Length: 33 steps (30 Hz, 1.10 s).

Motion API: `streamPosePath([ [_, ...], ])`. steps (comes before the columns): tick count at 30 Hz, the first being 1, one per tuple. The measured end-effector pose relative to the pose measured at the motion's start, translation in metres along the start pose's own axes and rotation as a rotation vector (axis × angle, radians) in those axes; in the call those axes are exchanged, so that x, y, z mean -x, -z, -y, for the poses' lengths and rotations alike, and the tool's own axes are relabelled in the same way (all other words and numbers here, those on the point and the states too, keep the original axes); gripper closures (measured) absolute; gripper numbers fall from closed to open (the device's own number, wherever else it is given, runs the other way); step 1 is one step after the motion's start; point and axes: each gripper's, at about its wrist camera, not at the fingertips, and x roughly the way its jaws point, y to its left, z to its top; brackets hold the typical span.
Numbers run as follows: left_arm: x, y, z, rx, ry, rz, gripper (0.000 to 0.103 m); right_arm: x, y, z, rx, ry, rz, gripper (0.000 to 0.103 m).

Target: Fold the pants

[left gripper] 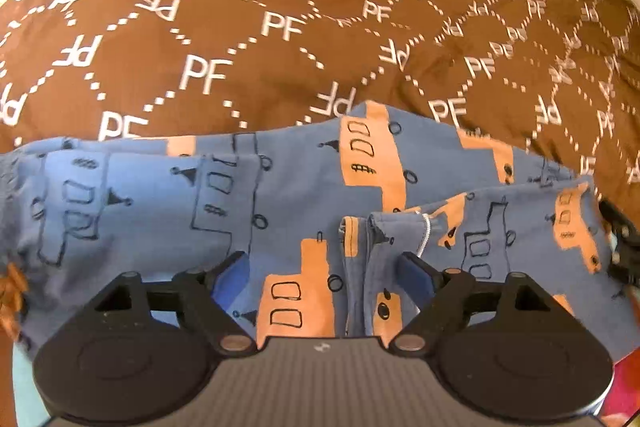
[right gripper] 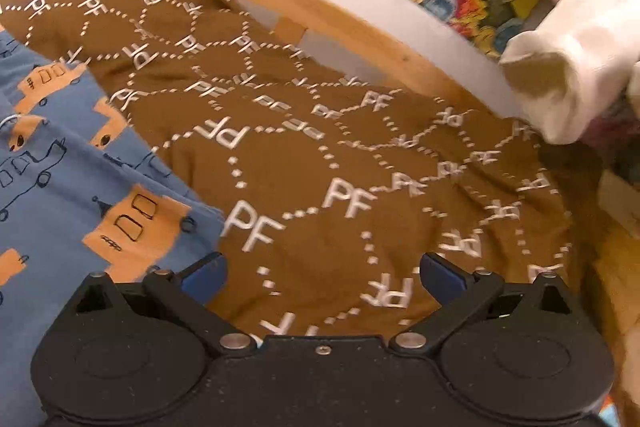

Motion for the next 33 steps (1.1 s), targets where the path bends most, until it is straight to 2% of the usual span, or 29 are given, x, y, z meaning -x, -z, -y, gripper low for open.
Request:
streamPosePath([
  [3,0.013,0.007,-0.004,0.016,0.025,0.028,0.009,0.02,-0.004,-0.002,0.032,-0.057,0.041,0.001],
  [7,0.022,0.027,0.0,-0.022,0.007,0.029,0.004,0.05,-0.01,-0.008,0.057,-0.297,0.036,0.001],
  [10,0.014,0.05,0.004,-0.057,-0.032,-0.039,0.002,0.056,-0.007,-0.026,0.19,-0.433,-0.026,0.001],
  [13,0.015,0.064,0.005,-0.068,-0.051,0.026,0.0,0.054,0.0,-0.038,0.262,-0.427,-0.01,0.001],
  [16,0.018,0.061,0.006,-0.055,-0.054,0.011,0.001,0.047,-0.004,-0.028,0.185,-0.457,-0.057,0.001],
  [18,0.022,0.059,0.0,-0.03,-0.046,-0.004,0.0,0.048,-0.006,-0.02,0.136,-0.438,-0.065,0.001],
  [22,0.036,0.063,-0.006,-0.023,-0.101,0.031,0.0,0.058,-0.008,-0.012,0.1,-0.324,0.034,0.001],
  [25,0.05,0.068,-0.011,-0.051,-0.143,0.078,0.0,0.065,-0.009,-0.01,0.027,-0.31,0.1,0.001],
  [27,0.064,0.07,-0.019,-0.043,-0.2,0.144,0.0,0.063,-0.01,-0.015,0.001,-0.317,0.117,0.001],
  [30,0.081,0.07,-0.041,0.031,-0.278,0.244,0.0,0.062,-0.009,-0.026,-0.013,-0.313,0.138,0.001],
  [33,0.09,0.069,-0.073,0.155,-0.343,0.292,0.0,0.062,-0.011,-0.036,-0.024,-0.316,0.161,0.001],
])
